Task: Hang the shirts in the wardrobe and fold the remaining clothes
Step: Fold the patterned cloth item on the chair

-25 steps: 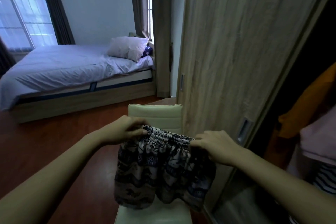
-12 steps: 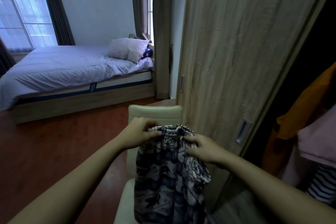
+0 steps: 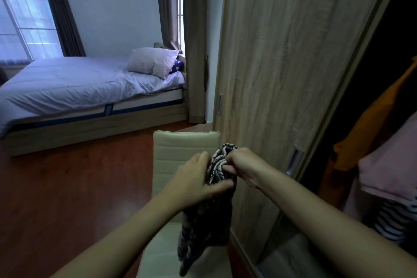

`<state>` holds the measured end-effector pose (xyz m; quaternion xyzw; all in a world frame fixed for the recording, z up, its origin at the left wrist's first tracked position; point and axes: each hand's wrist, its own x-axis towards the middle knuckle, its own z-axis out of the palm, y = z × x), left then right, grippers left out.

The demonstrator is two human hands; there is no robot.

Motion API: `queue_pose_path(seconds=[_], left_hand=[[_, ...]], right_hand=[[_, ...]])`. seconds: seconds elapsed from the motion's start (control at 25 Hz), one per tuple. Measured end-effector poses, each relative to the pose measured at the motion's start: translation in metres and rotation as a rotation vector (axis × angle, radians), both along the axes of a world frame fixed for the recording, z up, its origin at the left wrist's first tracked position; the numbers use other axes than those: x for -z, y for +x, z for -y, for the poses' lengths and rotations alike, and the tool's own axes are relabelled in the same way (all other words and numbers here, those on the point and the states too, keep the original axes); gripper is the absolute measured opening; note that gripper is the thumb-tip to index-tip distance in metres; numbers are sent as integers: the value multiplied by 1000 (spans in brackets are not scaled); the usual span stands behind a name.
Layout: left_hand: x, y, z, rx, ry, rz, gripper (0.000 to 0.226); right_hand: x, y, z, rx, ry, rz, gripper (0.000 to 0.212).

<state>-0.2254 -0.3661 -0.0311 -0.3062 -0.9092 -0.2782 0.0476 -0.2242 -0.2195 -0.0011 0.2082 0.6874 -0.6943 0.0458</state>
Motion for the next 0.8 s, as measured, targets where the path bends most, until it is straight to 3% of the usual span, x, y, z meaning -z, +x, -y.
queue_pose_path(seconds=[0.12, 0.2, 0.24, 0.32, 0.4, 0.48, 0.6, 0.72, 0.8], left_hand=[[18, 6, -10, -61, -71, -16, 63], [23, 4, -13, -132, -61, -79, 46], [21, 1, -12, -156, -80, -115, 37], [16, -6, -5, -151, -167, -170, 31], [15, -14, 3, -148, -279, -188, 33], [18, -20, 6, -151, -377, -266, 31], [26, -19, 0, -75, -443, -412, 25], [26, -25, 2, 39, -322, -471, 25], [17, -29, 8, 76, -287, -510, 25]], right_hand=[[-5, 1, 2, 53, -94, -22, 21], [-1, 1, -4, 0, -25, -34, 24], [1, 3, -9, -80, 148, -50, 21], [6, 9, -28, -350, 868, -109, 15], [14, 18, -41, -575, 1457, -156, 31], [21, 27, -44, -623, 1663, -235, 36], [35, 24, -53, -686, 1754, -417, 54], [30, 19, -66, -741, 1441, -568, 28], [26, 21, -73, -705, 1272, -632, 23]])
